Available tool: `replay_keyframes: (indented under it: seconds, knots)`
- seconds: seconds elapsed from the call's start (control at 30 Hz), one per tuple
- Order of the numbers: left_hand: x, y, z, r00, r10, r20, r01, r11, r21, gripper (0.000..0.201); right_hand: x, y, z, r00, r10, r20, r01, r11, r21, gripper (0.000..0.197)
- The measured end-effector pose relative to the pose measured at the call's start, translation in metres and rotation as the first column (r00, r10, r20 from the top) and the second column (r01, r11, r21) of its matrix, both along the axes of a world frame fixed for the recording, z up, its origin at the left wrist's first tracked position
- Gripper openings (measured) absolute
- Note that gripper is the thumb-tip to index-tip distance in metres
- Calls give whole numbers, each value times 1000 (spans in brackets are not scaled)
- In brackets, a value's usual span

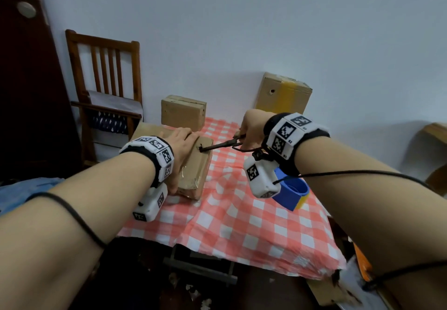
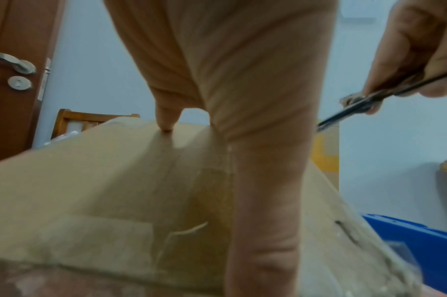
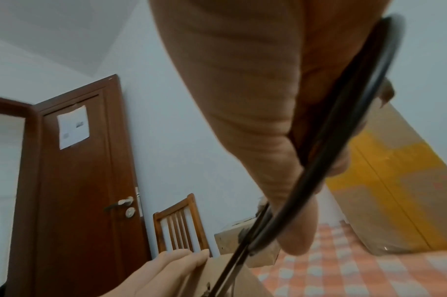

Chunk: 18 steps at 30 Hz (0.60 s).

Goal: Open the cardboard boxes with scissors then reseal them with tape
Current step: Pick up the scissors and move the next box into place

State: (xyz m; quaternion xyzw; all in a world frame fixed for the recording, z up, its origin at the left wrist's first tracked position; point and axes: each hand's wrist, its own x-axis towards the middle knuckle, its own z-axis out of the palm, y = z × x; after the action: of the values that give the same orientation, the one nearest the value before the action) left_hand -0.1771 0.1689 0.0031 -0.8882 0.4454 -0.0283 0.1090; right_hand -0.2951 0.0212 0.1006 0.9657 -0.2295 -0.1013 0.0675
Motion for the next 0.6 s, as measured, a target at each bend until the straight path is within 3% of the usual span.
replay_keyframes:
  seconds: [0.17, 0.37, 0.5, 0.6]
  knots:
    - [1, -6, 3, 998, 58, -27, -57, 998, 9, 158, -17, -18, -22, 984, -99, 150, 42, 938, 345, 41]
    - [9, -14, 7, 996, 70, -63, -68, 997, 29, 157, -28, -30, -71, 933, -249, 260, 29, 772, 635, 28]
    - [14, -17, 9, 994, 73, -81, -70, 996, 50, 156, -31, -31, -104, 908, -278, 314, -19, 721, 693, 10]
    - [16, -19, 9, 991, 89, -98, -85, 995, 53, 154, -29, -30, -120, 875, -263, 407, -92, 735, 672, 11]
